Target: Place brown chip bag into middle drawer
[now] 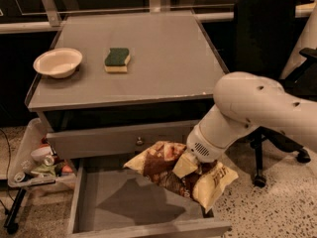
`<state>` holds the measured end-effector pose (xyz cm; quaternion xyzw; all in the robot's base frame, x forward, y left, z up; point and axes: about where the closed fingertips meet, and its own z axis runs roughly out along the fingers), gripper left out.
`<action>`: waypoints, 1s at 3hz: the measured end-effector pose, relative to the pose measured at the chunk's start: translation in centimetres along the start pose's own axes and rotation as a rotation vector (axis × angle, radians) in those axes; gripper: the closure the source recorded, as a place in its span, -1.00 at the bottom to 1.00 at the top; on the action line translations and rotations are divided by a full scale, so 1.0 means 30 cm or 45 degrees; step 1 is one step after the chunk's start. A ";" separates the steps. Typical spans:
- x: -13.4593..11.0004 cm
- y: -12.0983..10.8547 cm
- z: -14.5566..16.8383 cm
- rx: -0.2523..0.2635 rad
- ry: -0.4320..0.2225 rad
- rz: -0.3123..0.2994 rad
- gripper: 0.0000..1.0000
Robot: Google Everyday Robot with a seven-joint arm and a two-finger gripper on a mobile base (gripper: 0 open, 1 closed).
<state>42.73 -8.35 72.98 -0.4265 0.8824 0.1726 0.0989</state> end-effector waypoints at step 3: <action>-0.034 -0.042 0.235 -0.084 -0.105 0.033 1.00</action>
Offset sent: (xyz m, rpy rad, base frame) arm 0.0080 0.0112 -0.0371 0.0573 0.0094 -0.0163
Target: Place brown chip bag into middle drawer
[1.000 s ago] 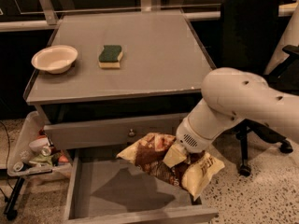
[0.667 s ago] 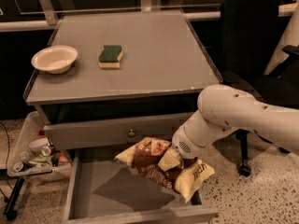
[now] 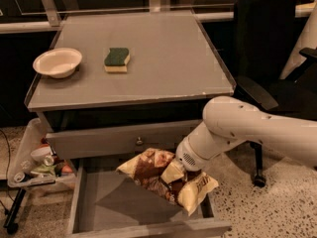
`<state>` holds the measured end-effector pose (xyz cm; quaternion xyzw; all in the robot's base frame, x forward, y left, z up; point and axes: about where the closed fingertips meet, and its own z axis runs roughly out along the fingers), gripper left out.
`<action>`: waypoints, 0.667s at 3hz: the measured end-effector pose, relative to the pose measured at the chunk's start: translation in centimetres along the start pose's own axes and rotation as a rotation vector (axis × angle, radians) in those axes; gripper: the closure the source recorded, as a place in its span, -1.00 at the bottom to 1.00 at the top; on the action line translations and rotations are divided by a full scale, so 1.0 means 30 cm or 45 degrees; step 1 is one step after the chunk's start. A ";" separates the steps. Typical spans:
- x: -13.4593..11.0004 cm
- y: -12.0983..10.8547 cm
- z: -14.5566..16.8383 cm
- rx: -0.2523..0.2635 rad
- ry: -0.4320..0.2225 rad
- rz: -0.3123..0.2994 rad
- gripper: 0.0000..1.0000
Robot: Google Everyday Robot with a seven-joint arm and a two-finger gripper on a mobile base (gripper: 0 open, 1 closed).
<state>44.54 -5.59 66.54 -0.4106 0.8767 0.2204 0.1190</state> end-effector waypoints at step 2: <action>-0.045 -0.056 0.254 -0.074 -0.110 -0.010 1.00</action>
Offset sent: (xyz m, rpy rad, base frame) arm 0.0337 0.0493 -0.0979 0.1568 -0.0169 -0.0091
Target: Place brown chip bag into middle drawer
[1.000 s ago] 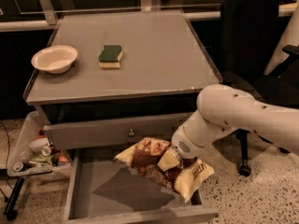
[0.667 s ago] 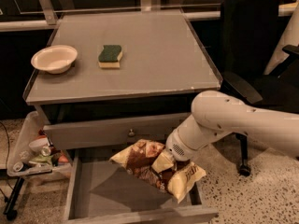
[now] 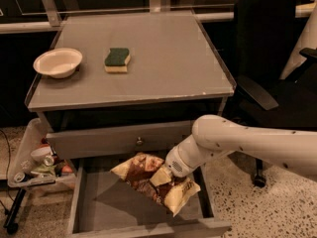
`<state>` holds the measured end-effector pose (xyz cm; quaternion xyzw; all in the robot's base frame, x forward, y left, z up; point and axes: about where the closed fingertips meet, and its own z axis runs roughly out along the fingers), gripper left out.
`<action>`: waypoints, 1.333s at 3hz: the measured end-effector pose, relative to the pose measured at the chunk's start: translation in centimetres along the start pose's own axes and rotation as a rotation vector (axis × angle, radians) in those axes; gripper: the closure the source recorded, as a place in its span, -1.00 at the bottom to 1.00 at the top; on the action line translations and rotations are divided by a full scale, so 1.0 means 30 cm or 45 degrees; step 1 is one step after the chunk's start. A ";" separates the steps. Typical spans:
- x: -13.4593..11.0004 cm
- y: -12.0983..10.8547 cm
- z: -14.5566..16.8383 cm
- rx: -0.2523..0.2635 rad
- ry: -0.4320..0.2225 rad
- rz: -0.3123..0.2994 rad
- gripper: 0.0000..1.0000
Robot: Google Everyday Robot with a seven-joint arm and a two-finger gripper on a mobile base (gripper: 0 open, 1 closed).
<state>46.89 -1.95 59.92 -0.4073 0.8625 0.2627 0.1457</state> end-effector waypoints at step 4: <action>0.023 -0.083 0.345 -0.070 -0.193 0.107 1.00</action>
Offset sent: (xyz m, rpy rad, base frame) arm 0.0008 0.0333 -0.0867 0.0918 0.0326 -0.0746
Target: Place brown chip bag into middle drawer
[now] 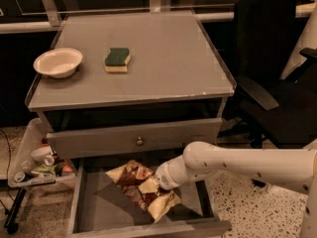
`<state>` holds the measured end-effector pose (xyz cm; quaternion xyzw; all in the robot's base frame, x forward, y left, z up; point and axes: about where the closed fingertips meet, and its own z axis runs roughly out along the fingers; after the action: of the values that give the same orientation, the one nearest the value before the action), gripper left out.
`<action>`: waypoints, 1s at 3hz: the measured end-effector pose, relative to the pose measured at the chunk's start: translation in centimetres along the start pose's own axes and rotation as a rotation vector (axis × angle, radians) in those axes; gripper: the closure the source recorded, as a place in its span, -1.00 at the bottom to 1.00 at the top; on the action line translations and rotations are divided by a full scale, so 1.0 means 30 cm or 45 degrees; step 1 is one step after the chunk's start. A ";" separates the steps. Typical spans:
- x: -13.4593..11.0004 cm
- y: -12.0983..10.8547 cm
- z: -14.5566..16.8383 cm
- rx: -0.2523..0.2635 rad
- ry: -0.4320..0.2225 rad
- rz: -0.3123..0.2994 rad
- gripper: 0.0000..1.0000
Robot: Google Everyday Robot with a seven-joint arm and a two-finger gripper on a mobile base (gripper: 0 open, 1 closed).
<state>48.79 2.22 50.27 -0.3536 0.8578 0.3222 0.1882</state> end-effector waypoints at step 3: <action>-0.011 -0.041 0.086 -0.034 -0.044 0.008 0.63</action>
Offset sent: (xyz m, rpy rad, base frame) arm 0.0116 0.0100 -0.0163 0.0345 -0.0052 -0.0033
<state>50.15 3.49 48.06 -0.3476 0.8512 0.3403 0.1972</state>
